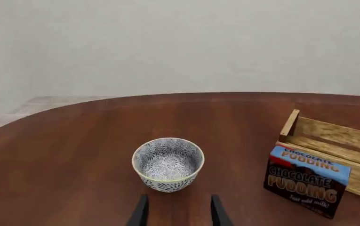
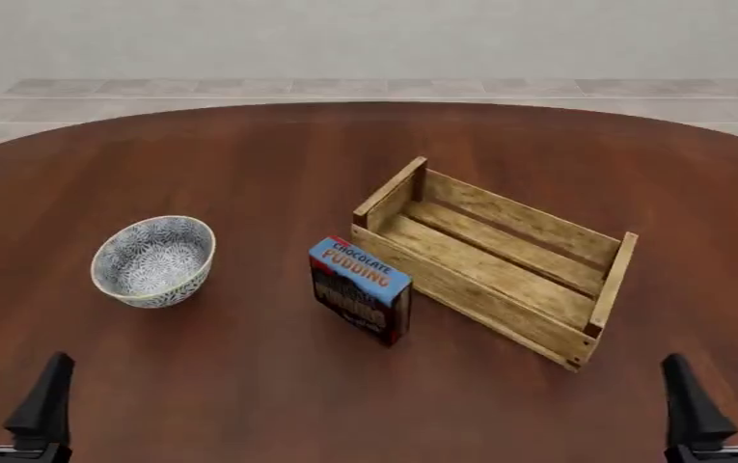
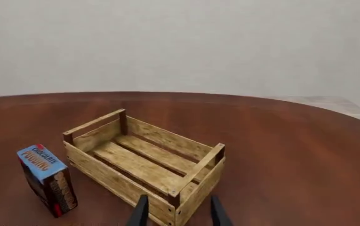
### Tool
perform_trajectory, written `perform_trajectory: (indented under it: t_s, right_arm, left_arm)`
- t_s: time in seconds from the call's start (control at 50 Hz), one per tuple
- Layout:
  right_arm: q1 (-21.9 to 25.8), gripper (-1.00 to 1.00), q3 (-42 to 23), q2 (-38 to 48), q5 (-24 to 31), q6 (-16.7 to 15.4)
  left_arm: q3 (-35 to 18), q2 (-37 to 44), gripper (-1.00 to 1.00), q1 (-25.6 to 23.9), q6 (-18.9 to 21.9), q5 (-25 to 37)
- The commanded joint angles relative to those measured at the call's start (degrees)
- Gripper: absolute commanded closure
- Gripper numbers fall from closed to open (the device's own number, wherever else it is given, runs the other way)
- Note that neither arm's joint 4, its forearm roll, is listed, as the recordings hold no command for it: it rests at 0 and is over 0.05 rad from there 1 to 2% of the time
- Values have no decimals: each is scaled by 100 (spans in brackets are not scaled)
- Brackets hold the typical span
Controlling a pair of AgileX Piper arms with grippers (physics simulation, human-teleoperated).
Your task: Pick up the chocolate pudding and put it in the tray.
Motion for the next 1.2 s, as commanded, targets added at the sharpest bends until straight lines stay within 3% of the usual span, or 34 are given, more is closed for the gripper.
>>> perform_trajectory:
  t_s: [0.02,0.08,0.3,0.36,0.44,0.46,0.54,0.58,0.64,0.78,0.86,0.9,0.98,1.02,1.04,1.06,1.1,1.14,1.16,1.18,1.2]
  right_arm:
    - [120,-100,-11,1,31,-132]
    - [111,-100,-11,0,74,-292]
    - [61,-100,-89,0,130,-206]
    - [98,-100,-113,-1,24,-501]
    - [181,-100,-190,1,89,-415]
    - [177,-100,-279,1,201,-646]
    - [261,-100,-578,2,456,-608]
    - [408,-100,-772,4,624,-411]
    - [339,-100,-1045,103,890,-531]
    - [343,-100,-1402,1187,504,-1016]
    - [39,-100,-1677,1801,358,-949]
    - [289,-100,-1826,2180,283,-855]
    - [794,-100,-1874,2715,-40,-1462]
    - [742,-100,-1950,2999,-203,-1574]
    - [742,-100,-1950,3004,-207,-1574]
    - [1123,-100,-2175,3336,-226,-1417]
    - [1124,-100,-2273,3425,-232,-1343]
    - [1217,-100,-2467,3779,-286,-1048]
    - [1313,-100,-2577,3975,-270,-739]
    - [1527,-100,-2707,4053,-240,-629]
    - [1428,-100,-2778,4063,-225,-683]
  left_arm:
    - [-17,29,-100,0,0,-7]
    - [-17,29,-100,0,0,-7]
    - [-17,29,-100,0,0,-7]
    - [-17,29,-100,0,0,-7]
    - [-17,29,-100,0,0,-7]
    - [-17,29,-100,0,0,-7]
    - [-17,29,-100,0,0,-7]
    - [-17,29,-100,0,0,-7]
    - [-17,29,-100,0,0,-7]
    - [-17,29,-100,0,0,-7]
    - [-17,29,-100,0,0,-7]
    - [-17,29,-100,0,0,-7]
    - [-17,29,-100,0,0,-7]
    - [-17,29,-100,0,0,-7]
    - [-17,29,-100,0,0,-7]
    - [-17,29,-100,0,0,-7]
    - [-17,29,-100,0,0,-7]
    - [-17,29,-100,0,0,-7]
    - [-17,29,-100,0,0,-7]
    - [-17,29,-100,0,0,-7]
    - [-17,29,-100,0,0,-7]
